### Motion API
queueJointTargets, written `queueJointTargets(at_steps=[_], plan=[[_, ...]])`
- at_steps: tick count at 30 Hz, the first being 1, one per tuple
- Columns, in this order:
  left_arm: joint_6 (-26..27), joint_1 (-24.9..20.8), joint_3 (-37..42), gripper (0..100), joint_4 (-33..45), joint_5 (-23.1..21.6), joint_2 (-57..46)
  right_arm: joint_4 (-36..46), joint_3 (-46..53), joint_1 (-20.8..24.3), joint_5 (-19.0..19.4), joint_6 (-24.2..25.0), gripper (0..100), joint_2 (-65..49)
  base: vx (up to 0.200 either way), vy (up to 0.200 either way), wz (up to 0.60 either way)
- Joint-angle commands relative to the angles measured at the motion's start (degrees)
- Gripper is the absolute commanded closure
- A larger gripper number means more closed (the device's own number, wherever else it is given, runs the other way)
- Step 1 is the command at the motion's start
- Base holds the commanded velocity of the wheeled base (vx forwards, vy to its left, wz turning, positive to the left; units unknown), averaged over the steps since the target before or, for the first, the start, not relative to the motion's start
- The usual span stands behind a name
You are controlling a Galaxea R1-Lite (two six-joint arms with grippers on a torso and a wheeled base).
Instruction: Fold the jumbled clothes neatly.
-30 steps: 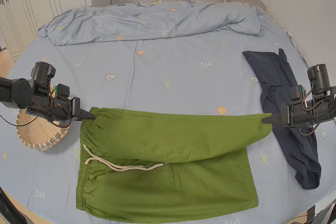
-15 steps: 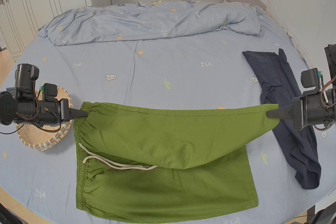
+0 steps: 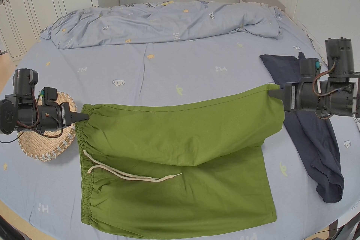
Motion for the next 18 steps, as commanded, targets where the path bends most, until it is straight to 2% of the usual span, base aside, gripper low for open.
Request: queueJointTargets(at_steps=[1, 5, 10, 16, 18], plan=[[-0.03, 1.28, 0.09, 100, -3.44, 0.11, 3.7, -6.83, -2.05, -0.38, -3.1, -1.87, 100, 12.36, 0.0, 0.0, 0.0], [0.14, 1.1, -0.87, 100, -7.05, 0.46, 7.39, -11.13, -6.8, -2.14, -5.21, -4.34, 100, 19.4, 0.0, 0.0, 0.0], [0.14, 1.1, -3.07, 100, -10.91, 0.55, 11.44, -14.12, -12.78, -3.63, -5.03, -4.6, 100, 25.2, 0.0, 0.0, 0.0], [0.14, 1.28, -4.83, 100, -11.62, 0.64, 13.63, -15.44, -18.23, -3.72, -5.12, -5.13, 100, 29.5, 0.0, 0.0, 0.0], [1.72, 1.45, -5.36, 100, -11.71, 0.81, 14.95, -15.44, -21.21, -3.72, -5.21, -5.39, 100, 31.79, 0.0, 0.0, 0.0]])
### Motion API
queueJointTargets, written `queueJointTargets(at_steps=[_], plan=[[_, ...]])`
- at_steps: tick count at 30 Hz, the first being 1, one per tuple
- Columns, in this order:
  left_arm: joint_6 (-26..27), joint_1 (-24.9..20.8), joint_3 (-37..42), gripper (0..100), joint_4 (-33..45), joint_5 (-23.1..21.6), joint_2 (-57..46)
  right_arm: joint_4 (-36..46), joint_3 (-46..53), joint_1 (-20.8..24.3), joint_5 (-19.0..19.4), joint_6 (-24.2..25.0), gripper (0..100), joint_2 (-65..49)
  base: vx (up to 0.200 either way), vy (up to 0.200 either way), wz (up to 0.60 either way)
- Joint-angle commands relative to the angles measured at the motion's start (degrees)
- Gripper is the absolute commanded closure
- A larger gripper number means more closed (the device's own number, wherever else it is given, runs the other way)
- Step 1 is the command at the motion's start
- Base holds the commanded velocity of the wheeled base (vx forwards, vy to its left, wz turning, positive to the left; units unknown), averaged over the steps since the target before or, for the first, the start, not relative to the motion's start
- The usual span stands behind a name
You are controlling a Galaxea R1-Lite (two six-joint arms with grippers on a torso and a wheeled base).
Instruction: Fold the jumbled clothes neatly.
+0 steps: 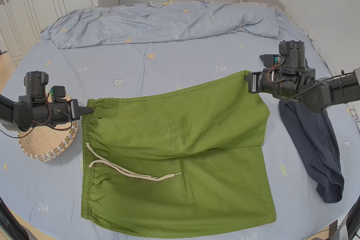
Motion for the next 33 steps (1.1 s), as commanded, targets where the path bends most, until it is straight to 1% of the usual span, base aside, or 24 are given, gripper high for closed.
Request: queueJointTargets(at_steps=[1, 4, 14, 29, 33], plan=[[1.46, 0.36, -1.51, 100, -0.32, 0.28, 4.1, -0.32, -4.93, -0.36, -0.12, -0.53, 100, 6.59, 0.0, 0.0, 0.0], [1.9, 1.06, -2.74, 100, -0.32, 0.72, 4.71, -0.41, -7.39, -0.89, -0.12, -1.85, 100, 8.61, 0.0, 0.0, 0.0], [1.99, 2.73, -5.99, 100, -0.32, 1.6, 7.61, -0.85, -14.33, -2.47, -0.04, -2.29, 100, 12.56, 0.0, 0.0, 0.0], [1.99, 3.17, -8.63, 100, -1.55, 1.6, 10.51, 0.12, -23.3, -2.91, -0.04, -2.99, 100, 19.07, 0.0, 0.0, 0.0], [1.99, 3.08, -8.89, 100, -1.55, 1.6, 10.95, 0.56, -23.91, -3.08, -0.12, -2.99, 100, 19.68, 0.0, 0.0, 0.0]])
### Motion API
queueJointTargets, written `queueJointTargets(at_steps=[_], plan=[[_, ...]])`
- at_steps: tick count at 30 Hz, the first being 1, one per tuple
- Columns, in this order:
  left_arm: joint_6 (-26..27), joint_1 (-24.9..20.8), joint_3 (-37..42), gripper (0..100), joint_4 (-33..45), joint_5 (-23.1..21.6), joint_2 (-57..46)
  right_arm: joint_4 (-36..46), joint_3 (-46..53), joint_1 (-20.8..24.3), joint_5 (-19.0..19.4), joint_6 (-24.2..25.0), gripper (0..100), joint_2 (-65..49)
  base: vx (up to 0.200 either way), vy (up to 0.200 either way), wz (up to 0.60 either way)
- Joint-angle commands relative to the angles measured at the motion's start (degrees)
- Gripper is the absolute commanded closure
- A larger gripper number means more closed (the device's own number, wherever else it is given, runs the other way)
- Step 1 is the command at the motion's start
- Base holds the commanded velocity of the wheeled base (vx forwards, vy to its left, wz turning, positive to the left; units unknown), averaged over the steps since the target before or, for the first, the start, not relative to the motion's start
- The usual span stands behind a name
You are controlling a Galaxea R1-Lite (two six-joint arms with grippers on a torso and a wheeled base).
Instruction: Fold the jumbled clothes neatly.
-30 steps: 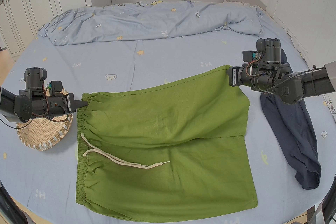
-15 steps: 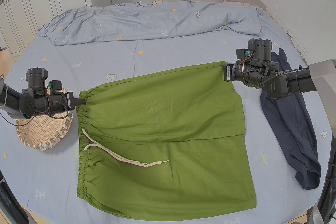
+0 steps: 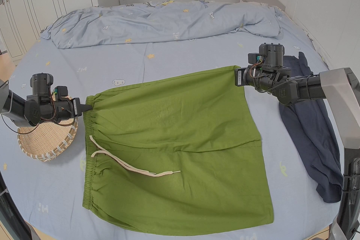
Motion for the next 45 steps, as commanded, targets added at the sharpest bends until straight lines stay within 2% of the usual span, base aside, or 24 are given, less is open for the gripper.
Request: queueJointTargets(at_steps=[1, 11, 12, 14, 15, 22, 25, 28, 34, 39, 42, 44, 45], plan=[[-0.01, 0.02, -0.24, 100, 0.01, 0.06, 0.83, -0.21, -0.95, -0.22, -0.04, -0.02, 100, 1.44, 0.0, 0.0, 0.0], [-0.01, -0.15, -0.68, 100, 0.01, 0.15, 1.62, -0.38, -1.3, -0.84, -0.04, -0.11, 100, 2.67, 0.0, 0.0, 0.0], [-0.01, -0.24, -0.76, 100, 0.01, 0.15, 1.71, -0.38, -1.3, -0.84, -0.04, -0.11, 0, 2.76, 0.0, 0.0, 0.0], [0.08, -0.33, -1.47, 100, 0.01, 0.41, 2.42, -0.38, -1.3, -0.75, -0.04, -0.11, 0, 3.11, 0.0, 0.0, 0.0], [-0.01, -0.42, -1.56, 0, 0.01, 0.41, 2.68, -0.47, -1.21, -0.75, -0.04, -0.02, 0, 3.28, 0.0, 0.0, 0.0], [0.08, -0.68, -2.61, 0, -0.17, 0.5, 3.47, -0.56, -1.21, -0.84, -0.04, -0.02, 0, 3.28, 0.0, 0.0, 0.0], [1.48, -1.12, -2.43, 0, -1.31, 1.99, 3.38, -0.56, -0.86, -0.92, -0.04, -0.02, 0, 3.11, 0.0, 0.0, 0.0], [2.1, -1.91, -1.64, 0, -1.66, 3.4, 1.8, -0.56, -0.77, -0.92, -0.04, 0.07, 0, 2.76, 0.0, 0.0, 0.0], [1.83, -3.32, 2.75, 0, -1.75, 3.22, -5.41, -0.21, 1.25, -0.92, -0.21, 0.6, 0, -0.41, 0.0, 0.0, 0.0], [1.48, -3.58, 10.13, 0, -1.66, 2.87, -12.53, -0.21, 8.46, -1.63, -0.21, 3.15, 0, -6.47, 0.0, 0.0, 0.0], [0.25, -3.67, 18.57, 0, -1.66, 2.79, -17.97, 0.5, 20.5, -1.45, -2.15, 6.13, 0, -15.44, 0.0, 0.0, 0.0], [-2.03, -3.32, 23.23, 0, -1.66, 1.99, -20.79, 0.5, 28.41, -1.1, -2.06, 8.16, 0, -20.98, 0.0, 0.0, 0.0], [-2.03, -3.32, 23.23, 0, -1.66, 1.99, -20.79, 0.5, 28.41, -1.1, -2.06, 8.16, 0, -20.98, 0.0, 0.0, 0.0]])
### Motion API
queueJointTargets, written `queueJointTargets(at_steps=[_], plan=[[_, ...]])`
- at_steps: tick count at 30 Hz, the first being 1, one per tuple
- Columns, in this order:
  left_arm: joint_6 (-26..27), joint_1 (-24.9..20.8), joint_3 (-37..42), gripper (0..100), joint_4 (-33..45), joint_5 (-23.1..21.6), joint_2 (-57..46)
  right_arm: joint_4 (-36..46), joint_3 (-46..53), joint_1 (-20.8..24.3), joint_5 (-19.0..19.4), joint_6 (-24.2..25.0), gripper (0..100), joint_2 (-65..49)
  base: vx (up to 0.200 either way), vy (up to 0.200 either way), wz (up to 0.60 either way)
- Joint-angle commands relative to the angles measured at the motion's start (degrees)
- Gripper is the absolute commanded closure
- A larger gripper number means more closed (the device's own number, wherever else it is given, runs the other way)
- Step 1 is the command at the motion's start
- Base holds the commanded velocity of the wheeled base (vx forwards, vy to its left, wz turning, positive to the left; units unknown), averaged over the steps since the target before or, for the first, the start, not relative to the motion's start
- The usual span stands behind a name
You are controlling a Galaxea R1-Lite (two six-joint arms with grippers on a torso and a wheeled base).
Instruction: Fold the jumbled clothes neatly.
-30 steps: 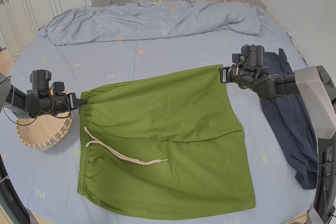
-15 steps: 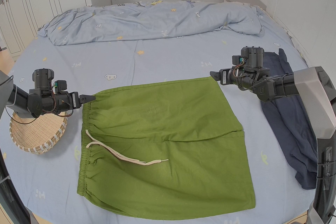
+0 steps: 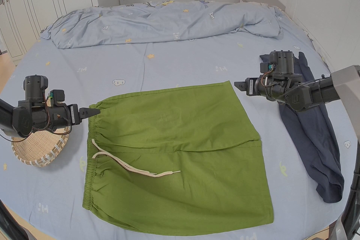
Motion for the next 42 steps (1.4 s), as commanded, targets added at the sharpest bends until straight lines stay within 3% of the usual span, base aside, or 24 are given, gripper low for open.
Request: queueJointTargets(at_steps=[1, 6, 12, 16, 35, 42], plan=[[-4.19, 0.42, 13.78, 0, -0.01, -2.45, -11.22, 0.39, 19.76, 0.38, -1.03, 5.25, 0, -17.32, 0.0, 0.0, 0.0], [-5.59, 4.91, 25.91, 0, 0.25, -10.54, -15.97, 0.39, 35.84, -0.59, 0.55, 9.47, 0, -26.55, 0.0, 0.0, 0.0], [-5.33, 6.22, 36.1, 0, 0.25, -10.89, -17.99, 0.39, 45.16, -0.41, 4.24, 13.07, 0, -33.06, 0.0, 0.0, 0.0], [-5.24, 6.05, 40.06, 0, 0.07, -11.15, -17.02, 0.91, 46.65, 0.64, 4.07, 12.89, 0, -35.08, 0.0, 0.0, 0.0], [-3.83, 5.35, 40.41, 0, -6.34, -10.45, 1.0, 4.08, 47.18, 1.79, 4.15, 12.81, 0, -39.47, 0.0, 0.0, 0.0], [-3.57, 4.03, 41.55, 0, -8.1, -10.54, 0.38, 4.08, 47.18, 1.79, 4.15, 12.81, 0, -39.47, 0.0, 0.0, 0.0]])
